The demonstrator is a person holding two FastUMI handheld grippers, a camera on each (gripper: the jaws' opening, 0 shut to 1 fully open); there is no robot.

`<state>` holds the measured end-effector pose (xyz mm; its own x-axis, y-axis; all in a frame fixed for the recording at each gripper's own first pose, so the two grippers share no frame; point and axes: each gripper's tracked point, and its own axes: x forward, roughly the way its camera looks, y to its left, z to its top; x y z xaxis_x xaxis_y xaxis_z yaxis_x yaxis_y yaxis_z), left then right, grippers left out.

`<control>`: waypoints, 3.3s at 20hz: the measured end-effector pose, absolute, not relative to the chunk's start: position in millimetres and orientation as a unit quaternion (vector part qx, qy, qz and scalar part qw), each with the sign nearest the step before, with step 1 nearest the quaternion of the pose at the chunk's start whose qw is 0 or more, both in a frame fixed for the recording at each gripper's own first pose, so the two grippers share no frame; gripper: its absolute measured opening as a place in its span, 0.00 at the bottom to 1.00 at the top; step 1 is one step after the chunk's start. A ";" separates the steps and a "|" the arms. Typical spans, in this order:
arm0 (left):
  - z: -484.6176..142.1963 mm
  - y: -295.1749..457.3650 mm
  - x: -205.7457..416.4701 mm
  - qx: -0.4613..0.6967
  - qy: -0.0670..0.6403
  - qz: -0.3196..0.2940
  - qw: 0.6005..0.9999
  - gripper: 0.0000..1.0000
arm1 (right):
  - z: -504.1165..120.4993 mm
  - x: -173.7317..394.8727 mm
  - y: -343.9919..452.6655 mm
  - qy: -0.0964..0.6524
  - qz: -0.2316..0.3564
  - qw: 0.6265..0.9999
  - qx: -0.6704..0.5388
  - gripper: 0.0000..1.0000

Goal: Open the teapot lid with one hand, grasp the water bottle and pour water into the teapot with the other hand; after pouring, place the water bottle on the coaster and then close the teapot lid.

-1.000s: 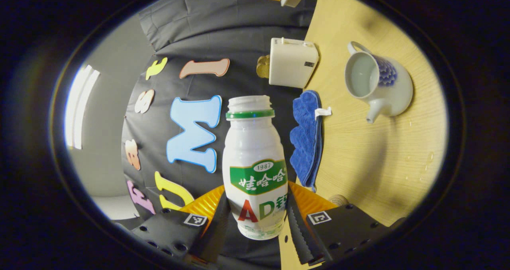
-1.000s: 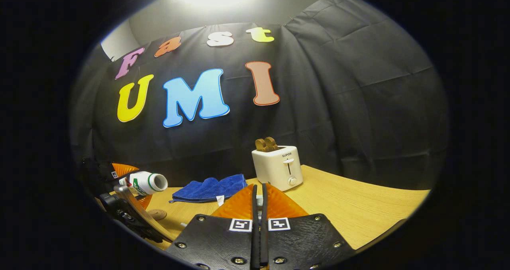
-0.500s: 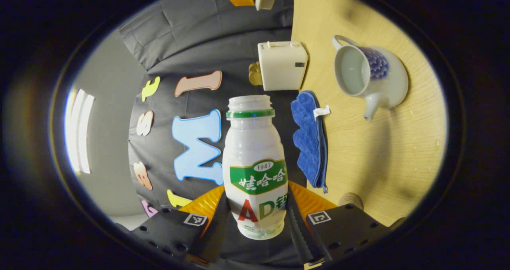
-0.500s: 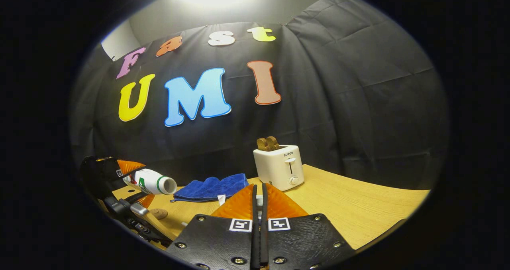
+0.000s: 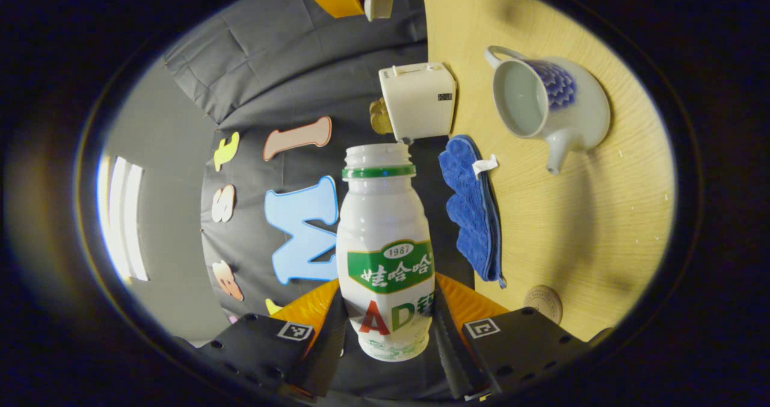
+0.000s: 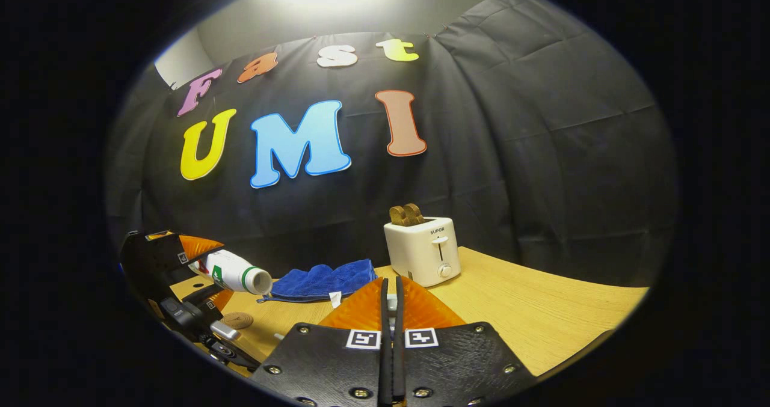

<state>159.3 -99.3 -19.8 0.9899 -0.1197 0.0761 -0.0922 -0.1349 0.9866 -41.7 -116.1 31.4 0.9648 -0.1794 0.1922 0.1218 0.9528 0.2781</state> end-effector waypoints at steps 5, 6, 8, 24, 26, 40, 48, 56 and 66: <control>-16.6 -100.2 158.8 0.756 -0.075 -0.010 0.650 0.77 | 31.8 -41.3 -115.5 -0.108 -0.075 0.983 0.131 0.00; -15.4 -100.6 158.6 0.759 -0.076 -0.010 0.647 0.77 | 31.6 -41.0 -115.4 -0.108 -0.075 0.983 0.131 0.00; -13.5 -100.7 158.8 0.762 -0.078 -0.010 0.643 0.77 | 31.5 -41.6 -115.5 -0.108 -0.075 0.983 0.130 0.00; -5.6 -103.3 159.5 0.790 -0.092 -0.012 0.606 0.77 | 32.5 -41.6 -115.1 -0.111 -0.073 0.983 0.129 0.00; -4.3 -103.0 160.0 0.795 -0.092 -0.012 0.600 0.74 | 32.6 -41.4 -115.8 -0.111 -0.073 0.982 0.131 0.00; -0.3 -103.8 160.1 0.822 -0.098 -0.016 0.560 0.81 | 32.8 -41.6 -114.6 -0.110 -0.071 0.983 0.131 0.00; 1.7 -114.7 158.8 0.840 -0.113 -0.024 0.530 0.77 | 32.5 -41.3 -114.4 -0.110 -0.070 0.983 0.130 0.00; 0.6 -133.3 154.4 0.862 -0.136 -0.038 0.487 0.81 | 33.8 -42.3 -115.4 -0.112 -0.070 0.982 0.132 0.00; 3.1 -155.0 149.3 0.881 -0.170 -0.041 0.439 0.81 | 33.5 -42.0 -116.2 -0.112 -0.069 0.982 0.136 0.00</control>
